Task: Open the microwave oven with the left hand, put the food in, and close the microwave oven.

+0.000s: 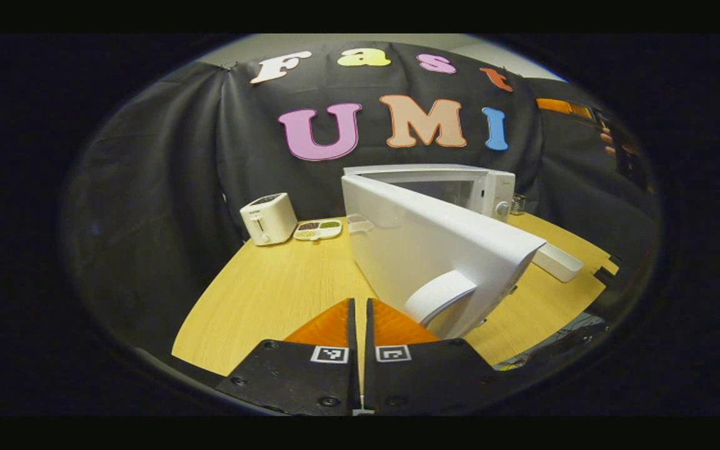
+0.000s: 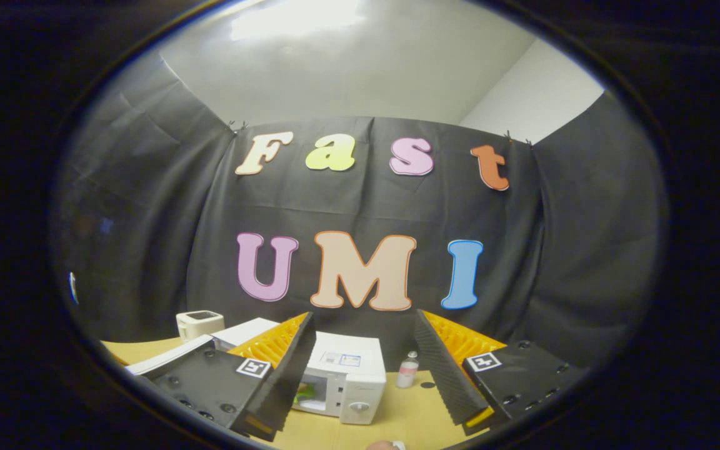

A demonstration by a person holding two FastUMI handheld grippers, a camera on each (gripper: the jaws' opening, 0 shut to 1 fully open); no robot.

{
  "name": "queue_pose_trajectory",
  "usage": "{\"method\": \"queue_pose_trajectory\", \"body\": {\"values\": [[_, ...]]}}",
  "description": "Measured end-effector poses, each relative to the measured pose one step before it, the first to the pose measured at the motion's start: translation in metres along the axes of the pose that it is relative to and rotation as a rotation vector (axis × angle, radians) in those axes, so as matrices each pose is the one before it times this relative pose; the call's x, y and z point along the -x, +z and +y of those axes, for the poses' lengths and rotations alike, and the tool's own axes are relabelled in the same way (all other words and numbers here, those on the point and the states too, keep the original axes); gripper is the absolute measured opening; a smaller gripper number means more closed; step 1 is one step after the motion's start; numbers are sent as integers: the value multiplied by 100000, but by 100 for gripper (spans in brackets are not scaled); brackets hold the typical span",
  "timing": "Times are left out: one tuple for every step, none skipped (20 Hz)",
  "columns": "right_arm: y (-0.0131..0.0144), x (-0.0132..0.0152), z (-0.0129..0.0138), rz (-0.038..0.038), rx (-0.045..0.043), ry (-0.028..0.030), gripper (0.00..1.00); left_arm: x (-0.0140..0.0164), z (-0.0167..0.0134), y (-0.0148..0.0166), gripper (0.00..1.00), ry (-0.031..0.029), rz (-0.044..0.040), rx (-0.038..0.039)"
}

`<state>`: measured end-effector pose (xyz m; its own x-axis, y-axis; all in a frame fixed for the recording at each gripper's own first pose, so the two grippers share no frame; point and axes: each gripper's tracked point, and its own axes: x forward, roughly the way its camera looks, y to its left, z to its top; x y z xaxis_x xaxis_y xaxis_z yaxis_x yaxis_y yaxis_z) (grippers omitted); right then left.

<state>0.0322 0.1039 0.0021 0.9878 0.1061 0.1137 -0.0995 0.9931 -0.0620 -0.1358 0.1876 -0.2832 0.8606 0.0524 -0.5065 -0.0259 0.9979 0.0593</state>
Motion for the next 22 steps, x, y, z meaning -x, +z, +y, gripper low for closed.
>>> {"method": "queue_pose_trajectory", "body": {"values": [[-59,72,-110,-91,450,5,87,-10,-413,61,2,-976,-29,784],[-51,-101,-272,-150,1540,-802,87,27,-623,7,2,-1586,-290,711],[-180,-108,-397,-64,1656,-764,87,-87,-651,98,1,-1662,-77,677],[-23,-22,105,-128,585,373,87,-100,-564,44,2,-925,5,260],[4,38,119,84,-205,290,87,-193,-428,92,4,-424,-52,-132],[-146,0,-255,309,-563,-317,87,-141,-521,-41,2,-653,-89,-430],[-167,-74,-227,205,-1009,177,91,-262,-563,139,1,-798,-95,-494],[-279,-197,-172,411,-633,-74,94,-306,-471,97,2,-598,112,-430],[-159,-135,-273,126,-58,49,96,-259,-506,175,2,-632,36,-400],[-41,-61,-291,-87,397,76,96,-356,-448,146,2,-555,-208,-282],[43,-46,-196,-311,474,472,96,-309,-455,269,2,-454,-244,-242],[95,-229,-173,-307,517,353,96,-191,-451,343,4,-259,-508,-91],[45,-171,-149,-250,350,323,96,-348,-475,317,1,-251,-322,62],[-93,-190,-196,-135,73,290,96,-400,-344,174,2,-306,-171,295],[-6,-92,-236,-91,-186,219,96,-404,-505,240,2,-248,-75,348],[-150,-111,-248,-93,-171,519,96,-289,-538,306,4,-211,-279,151],[-142,-169,-370,261,-203,39,96,-464,-515,241,0,-341,-56,36],[-191,-210,-155,179,-577,493,96,-327,-570,144,0,-376,-158,53],[84,-204,-177,-235,-658,347,96,-341,-470,283,2,-568,-2,59],[29,-25,-270,-397,-244,442,96,-416,-620,113,2,-680,17,109],[7,-133,-203,-312,189,545,96,-421,-530,253,2,-511,-128,-1],[-60,-104,-123,-58,195,690,96,-423,-310,247,2,170,-207,-250]]}}
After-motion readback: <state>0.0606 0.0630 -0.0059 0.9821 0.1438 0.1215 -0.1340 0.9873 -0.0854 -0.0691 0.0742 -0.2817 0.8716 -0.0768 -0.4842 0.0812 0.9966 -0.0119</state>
